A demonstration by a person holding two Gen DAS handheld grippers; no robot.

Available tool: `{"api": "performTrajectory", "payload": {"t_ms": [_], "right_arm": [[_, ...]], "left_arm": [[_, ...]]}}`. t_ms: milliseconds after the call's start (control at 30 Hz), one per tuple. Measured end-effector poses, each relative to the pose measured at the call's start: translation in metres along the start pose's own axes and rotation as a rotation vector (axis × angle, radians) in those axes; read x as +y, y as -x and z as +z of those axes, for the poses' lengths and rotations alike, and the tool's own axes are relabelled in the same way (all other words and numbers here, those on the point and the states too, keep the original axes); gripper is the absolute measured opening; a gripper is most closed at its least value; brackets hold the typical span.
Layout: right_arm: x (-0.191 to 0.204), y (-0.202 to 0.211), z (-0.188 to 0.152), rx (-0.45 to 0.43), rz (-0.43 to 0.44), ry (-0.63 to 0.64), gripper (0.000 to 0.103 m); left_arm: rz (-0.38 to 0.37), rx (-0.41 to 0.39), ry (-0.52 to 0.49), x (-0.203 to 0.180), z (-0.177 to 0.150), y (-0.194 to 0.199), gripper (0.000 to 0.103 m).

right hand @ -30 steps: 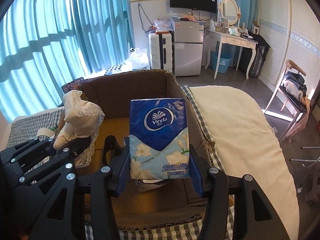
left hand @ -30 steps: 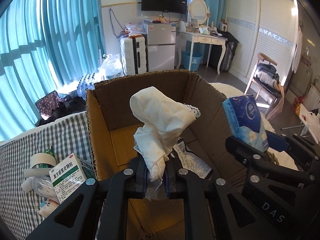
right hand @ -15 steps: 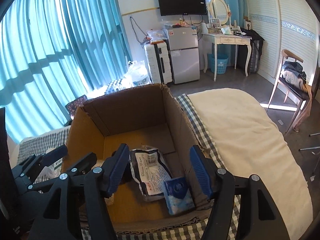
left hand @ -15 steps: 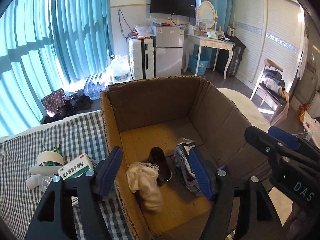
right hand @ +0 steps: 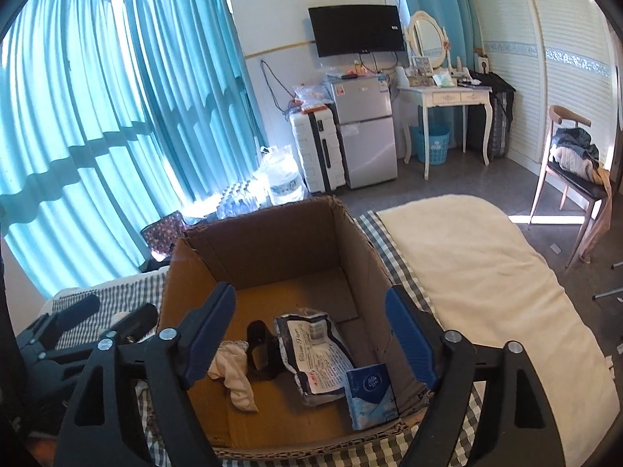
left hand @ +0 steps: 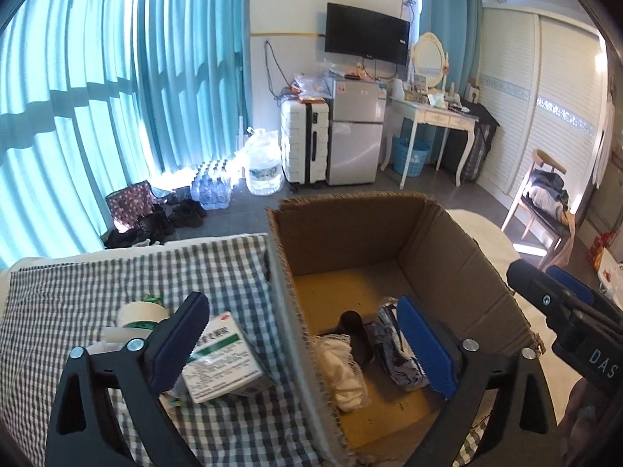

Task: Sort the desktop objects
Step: 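Move both grippers back over the remaining items on the bed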

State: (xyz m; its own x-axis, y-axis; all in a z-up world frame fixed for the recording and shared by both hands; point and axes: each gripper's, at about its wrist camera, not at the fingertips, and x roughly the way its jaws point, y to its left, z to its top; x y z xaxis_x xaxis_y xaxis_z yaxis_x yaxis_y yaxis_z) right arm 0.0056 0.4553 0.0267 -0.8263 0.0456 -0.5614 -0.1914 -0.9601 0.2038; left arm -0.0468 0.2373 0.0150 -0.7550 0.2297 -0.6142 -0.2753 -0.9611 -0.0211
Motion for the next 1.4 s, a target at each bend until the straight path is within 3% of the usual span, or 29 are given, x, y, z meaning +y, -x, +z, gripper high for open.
{"api": "performTrajectory", "payload": {"t_ms": [67,233,367,500,667,1067,1233,1400], "right_arm": [[0.007,0.002,0.0,-0.009,0.007,0.022,0.088],[0.027,-0.003,0.003,0.013,0.062,0.033,0.089],[0.048,-0.001,0.003,0.017,0.111,0.047,0.098],[0.071,0.006,0.001,0.001,0.102,0.106,0.099],[0.098,0.008,0.006,0.002,0.131,0.073,0.101],[0.201,0.048,0.009,0.047,0.196,0.135,0.102],[0.225,0.055,-0.018,-0.048,0.205,0.322,0.103],[0.23,0.012,-0.04,0.005,0.172,0.398,0.103]], "left_arm": [[0.005,-0.019,0.013,0.011,0.002,0.01,0.103],[0.034,-0.053,0.049,0.04,0.009,0.032,0.103],[0.069,-0.081,0.052,0.062,0.012,0.05,0.103],[0.115,-0.084,0.079,0.087,0.012,0.063,0.103],[0.135,-0.087,0.12,0.116,0.008,0.082,0.103],[0.242,-0.135,0.176,0.178,0.015,0.143,0.103],[0.253,-0.138,0.169,0.202,0.007,0.149,0.103],[0.267,-0.129,0.155,0.225,-0.002,0.135,0.103]]}}
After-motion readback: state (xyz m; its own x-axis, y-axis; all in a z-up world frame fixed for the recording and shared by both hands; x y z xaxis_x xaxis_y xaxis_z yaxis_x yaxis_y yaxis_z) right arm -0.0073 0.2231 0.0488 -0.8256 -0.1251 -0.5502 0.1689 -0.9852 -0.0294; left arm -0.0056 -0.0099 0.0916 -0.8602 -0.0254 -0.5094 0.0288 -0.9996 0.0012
